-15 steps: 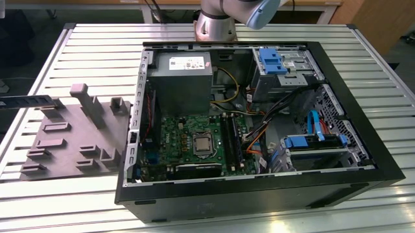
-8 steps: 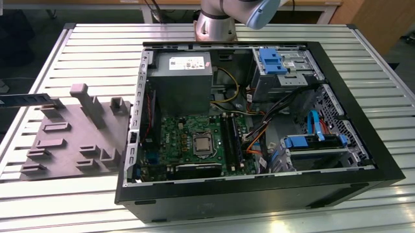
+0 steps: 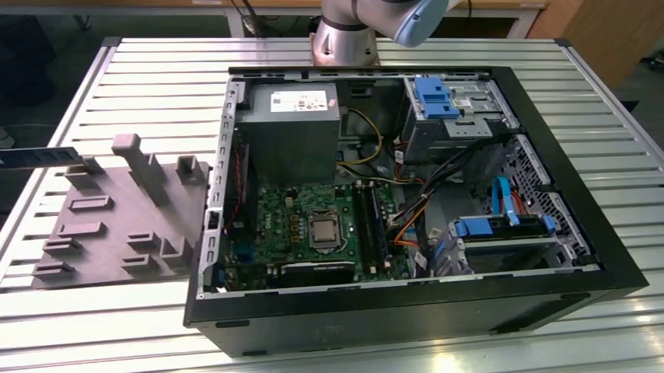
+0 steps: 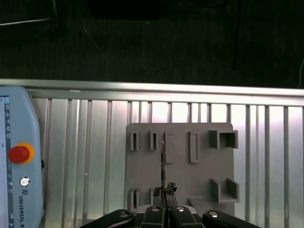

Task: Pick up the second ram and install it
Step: 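Pick up the second ram and move it above second insertion slot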

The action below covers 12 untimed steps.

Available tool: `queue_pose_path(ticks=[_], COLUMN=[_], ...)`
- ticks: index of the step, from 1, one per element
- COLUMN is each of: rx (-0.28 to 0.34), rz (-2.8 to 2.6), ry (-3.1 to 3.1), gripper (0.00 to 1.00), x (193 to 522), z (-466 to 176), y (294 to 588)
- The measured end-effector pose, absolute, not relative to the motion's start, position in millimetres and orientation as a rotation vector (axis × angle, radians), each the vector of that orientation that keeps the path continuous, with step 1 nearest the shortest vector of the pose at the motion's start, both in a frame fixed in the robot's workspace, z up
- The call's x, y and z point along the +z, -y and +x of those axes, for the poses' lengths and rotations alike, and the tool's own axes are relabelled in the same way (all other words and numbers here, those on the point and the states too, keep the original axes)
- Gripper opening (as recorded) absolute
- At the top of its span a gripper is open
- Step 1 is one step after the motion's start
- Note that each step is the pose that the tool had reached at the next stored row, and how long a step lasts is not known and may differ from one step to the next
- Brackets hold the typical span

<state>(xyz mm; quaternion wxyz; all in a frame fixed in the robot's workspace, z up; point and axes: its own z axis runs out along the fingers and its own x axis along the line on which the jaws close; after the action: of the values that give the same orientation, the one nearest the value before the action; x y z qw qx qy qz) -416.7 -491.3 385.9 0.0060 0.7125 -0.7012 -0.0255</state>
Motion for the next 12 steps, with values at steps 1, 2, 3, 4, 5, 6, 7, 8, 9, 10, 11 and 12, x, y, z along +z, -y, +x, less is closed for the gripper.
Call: queue_pose_path(ticks=[1, 2, 3, 4, 5, 6, 7, 8, 9, 10, 11, 12], rx=[-0.08, -0.08, -0.08, -0.08, -0.08, -0.08, -0.08, -0.08, -0.08, -0.08, -0.08, -0.08], rz=[2.23, 2.23, 2.23, 2.23, 2.23, 2.23, 2.23, 2.23, 2.23, 2.23, 2.23, 2.23], ry=[2.194, 2.194, 2.194, 2.194, 2.194, 2.194, 2.194, 2.194, 2.195, 2.195, 2.195, 2.195], gripper=[0.12, 0.12, 0.12, 0.12, 0.12, 0.12, 0.12, 0.12, 0.12, 0.12, 0.12, 0.12], x=[386.5, 386.9, 387.4, 387.9, 388.5, 389.0, 390.0, 390.5, 391.0, 391.6, 392.1, 392.6], z=[-416.7, -416.7, -416.7, -416.7, -416.7, -416.7, -416.7, -416.7, -416.7, -416.7, -416.7, -416.7], y=[491.3, 491.3, 491.3, 491.3, 491.3, 491.3, 491.3, 491.3, 491.3, 491.3, 491.3, 491.3])
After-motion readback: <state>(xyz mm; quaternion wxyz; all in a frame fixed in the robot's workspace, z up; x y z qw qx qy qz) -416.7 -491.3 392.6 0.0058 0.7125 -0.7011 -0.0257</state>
